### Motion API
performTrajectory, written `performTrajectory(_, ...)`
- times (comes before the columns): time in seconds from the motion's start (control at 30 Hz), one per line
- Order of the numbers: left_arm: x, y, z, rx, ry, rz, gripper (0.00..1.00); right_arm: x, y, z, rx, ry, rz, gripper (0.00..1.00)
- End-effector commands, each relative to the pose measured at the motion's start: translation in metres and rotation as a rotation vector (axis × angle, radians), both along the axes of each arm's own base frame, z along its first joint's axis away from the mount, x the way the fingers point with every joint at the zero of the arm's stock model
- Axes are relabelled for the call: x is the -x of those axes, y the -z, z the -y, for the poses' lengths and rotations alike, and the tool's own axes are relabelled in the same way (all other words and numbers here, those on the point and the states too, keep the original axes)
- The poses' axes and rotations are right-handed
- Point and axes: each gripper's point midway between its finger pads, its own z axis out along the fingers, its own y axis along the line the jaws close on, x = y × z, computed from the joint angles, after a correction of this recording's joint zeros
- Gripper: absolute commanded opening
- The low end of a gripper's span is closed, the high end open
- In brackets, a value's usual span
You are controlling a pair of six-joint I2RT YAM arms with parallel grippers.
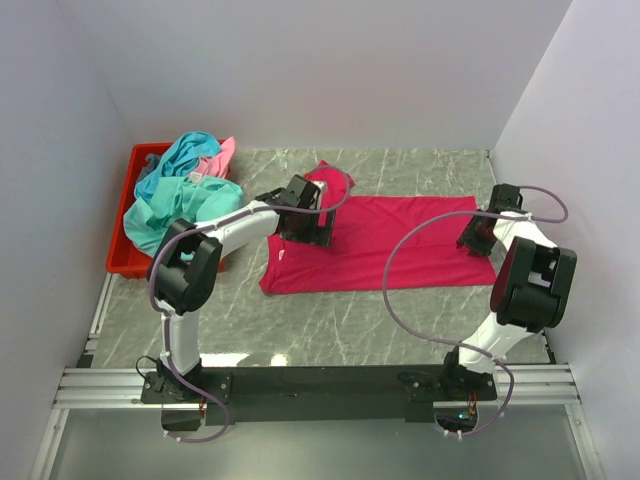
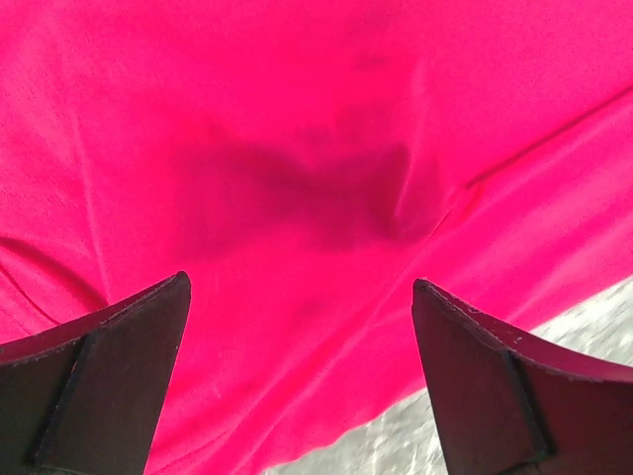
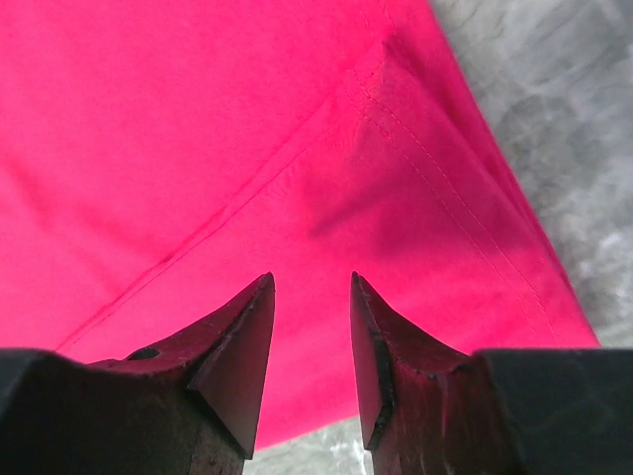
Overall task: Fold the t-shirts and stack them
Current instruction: Fold the tshirt
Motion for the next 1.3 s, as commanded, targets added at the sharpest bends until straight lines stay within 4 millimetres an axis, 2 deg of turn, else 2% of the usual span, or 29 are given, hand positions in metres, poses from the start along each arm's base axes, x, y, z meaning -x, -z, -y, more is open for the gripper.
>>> performTrajectory(0.0,0.016,0.01,0.0,0.001,0.045,-0.047,0.99,-0.008,0.011,0.002,0.003,-0.004,-0.013,0.44)
performTrajectory(0.2,0.019,0.04,-0.021,-0.08,-0.005,-0.086,0.99,0.008,0.036,-0.007,-0.026,0.0,-0.076,0.44)
performTrajectory(0.37,0.019,0.056,-0.04,-0.118,-0.055,-0.109,0.99,0.013,0.038,-0.012,-0.014,-0.015,-0.105,0.44)
performTrajectory(0.53,0.019,0.06,-0.057,-0.131,-0.079,-0.106,0.99,0.025,0.04,-0.02,-0.003,-0.028,-0.146,0.44)
performTrajectory(0.67,0.026,0.066,-0.069,-0.149,-0.083,-0.12,0.99,0.046,0.047,-0.029,0.002,-0.039,-0.204,0.44)
performTrajectory(0.87,0.038,0.072,-0.079,-0.158,-0.078,-0.133,0.99,0.07,0.048,-0.037,-0.002,-0.039,-0.245,0.44)
performTrajectory(1.13,0.06,0.082,-0.098,-0.179,-0.107,-0.172,0.99,0.08,0.035,-0.054,-0.022,-0.059,-0.26,0.44)
performTrajectory(1.27,0.068,0.085,-0.102,-0.181,-0.121,-0.185,0.99,0.094,0.037,-0.061,-0.05,-0.062,-0.294,0.44)
